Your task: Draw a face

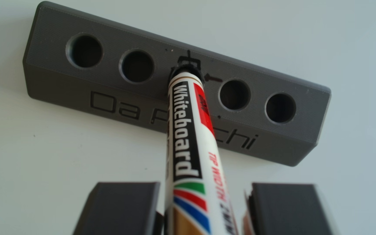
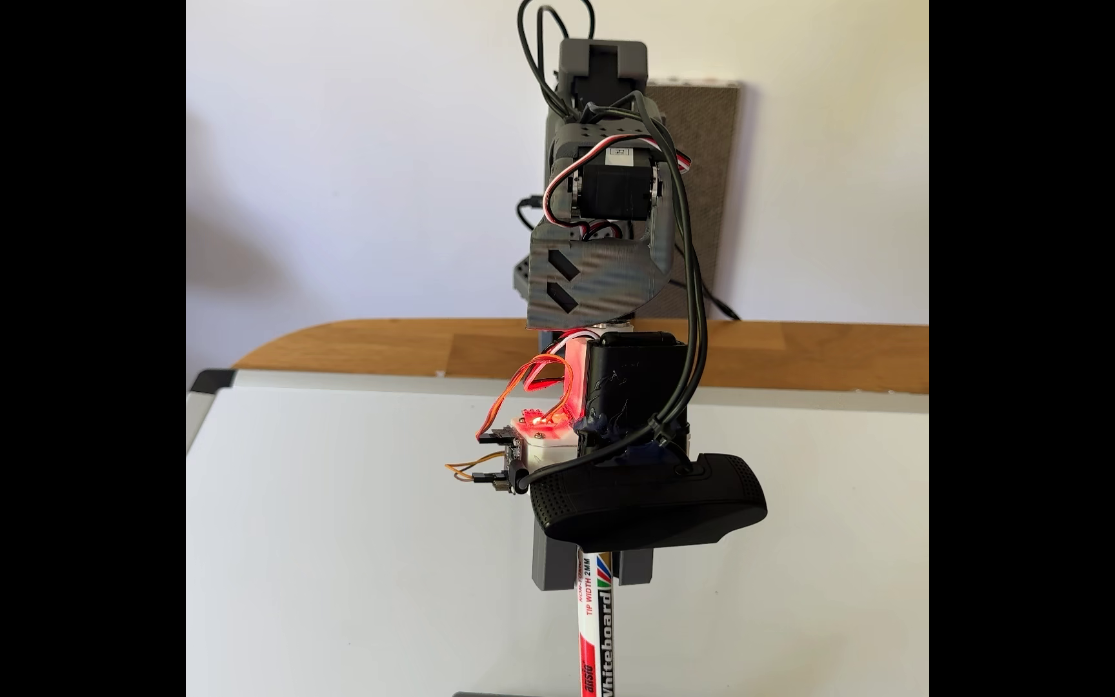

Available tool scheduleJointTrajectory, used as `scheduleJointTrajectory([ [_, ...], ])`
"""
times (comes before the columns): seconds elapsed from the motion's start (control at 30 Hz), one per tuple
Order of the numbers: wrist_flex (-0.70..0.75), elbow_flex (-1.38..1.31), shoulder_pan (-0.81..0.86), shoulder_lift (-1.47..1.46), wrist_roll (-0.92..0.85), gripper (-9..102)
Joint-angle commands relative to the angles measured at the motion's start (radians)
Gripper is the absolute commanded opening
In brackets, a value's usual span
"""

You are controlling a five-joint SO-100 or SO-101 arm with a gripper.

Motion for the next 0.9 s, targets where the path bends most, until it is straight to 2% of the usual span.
scheduleJointTrajectory([
  [0.0,-0.061,-0.075,0.002,0.035,-0.006,55],
  [0.37,-0.055,-0.075,0.003,0.029,-0.005,54],
  [0.47,-0.055,-0.075,0.005,0.031,-0.005,43],
  [0.67,-0.061,-0.075,-0.003,0.038,-0.005,14],
  [0.87,-0.058,-0.074,-0.003,0.031,-0.005,11],
])
